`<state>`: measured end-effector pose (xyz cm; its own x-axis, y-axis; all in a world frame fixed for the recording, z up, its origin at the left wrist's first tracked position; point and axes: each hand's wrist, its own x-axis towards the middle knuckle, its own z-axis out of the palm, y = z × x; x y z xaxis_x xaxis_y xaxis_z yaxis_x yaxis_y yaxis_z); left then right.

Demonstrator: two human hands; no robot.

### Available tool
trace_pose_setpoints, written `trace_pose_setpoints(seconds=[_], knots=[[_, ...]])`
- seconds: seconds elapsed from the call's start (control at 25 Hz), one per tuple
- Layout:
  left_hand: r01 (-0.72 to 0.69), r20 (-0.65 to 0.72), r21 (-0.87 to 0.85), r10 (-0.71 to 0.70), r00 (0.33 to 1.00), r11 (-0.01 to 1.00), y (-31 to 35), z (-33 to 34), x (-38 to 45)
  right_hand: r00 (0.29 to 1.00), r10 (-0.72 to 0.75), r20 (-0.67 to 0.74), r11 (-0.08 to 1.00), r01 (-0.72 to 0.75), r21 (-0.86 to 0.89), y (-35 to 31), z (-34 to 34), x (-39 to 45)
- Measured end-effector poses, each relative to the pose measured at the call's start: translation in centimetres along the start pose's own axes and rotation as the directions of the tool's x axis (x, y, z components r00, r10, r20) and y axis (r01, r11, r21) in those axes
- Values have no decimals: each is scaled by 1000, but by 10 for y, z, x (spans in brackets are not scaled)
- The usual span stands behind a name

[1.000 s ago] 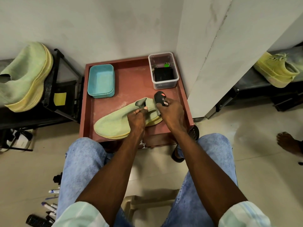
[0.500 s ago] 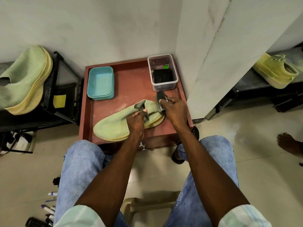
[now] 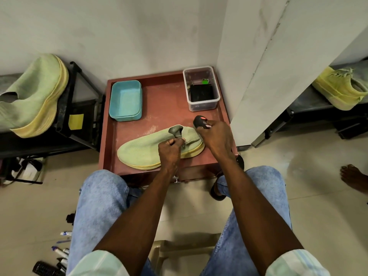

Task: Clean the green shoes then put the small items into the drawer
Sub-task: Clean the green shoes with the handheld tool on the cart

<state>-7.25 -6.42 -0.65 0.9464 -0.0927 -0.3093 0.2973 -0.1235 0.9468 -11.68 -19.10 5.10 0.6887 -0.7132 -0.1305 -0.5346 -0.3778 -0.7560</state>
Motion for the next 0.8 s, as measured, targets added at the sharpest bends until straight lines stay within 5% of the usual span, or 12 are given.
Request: trace_pose_setpoints(seconds=[0.16, 0.28, 0.4, 0.6, 0.8], knots=[[13, -3, 5, -13, 1000, 1000, -4, 1, 2, 991, -2, 136, 985, -21, 170, -5, -5, 2], [39, -26, -6, -40, 999, 999, -6, 0, 4, 998, 52, 38, 994, -48, -103, 8, -7, 6], [43, -24, -34, -44, 999, 999, -4, 1, 7, 996, -1, 86, 1000, 1, -4, 3, -4, 3], [85, -32, -60, -87, 996, 995, -1, 2, 7, 996, 79, 46, 975, -67, -212, 15, -7, 5], [97, -1, -48, -97, 995, 994, 1, 1, 7, 995, -9, 96, 992, 21, -126, 9, 6, -8]])
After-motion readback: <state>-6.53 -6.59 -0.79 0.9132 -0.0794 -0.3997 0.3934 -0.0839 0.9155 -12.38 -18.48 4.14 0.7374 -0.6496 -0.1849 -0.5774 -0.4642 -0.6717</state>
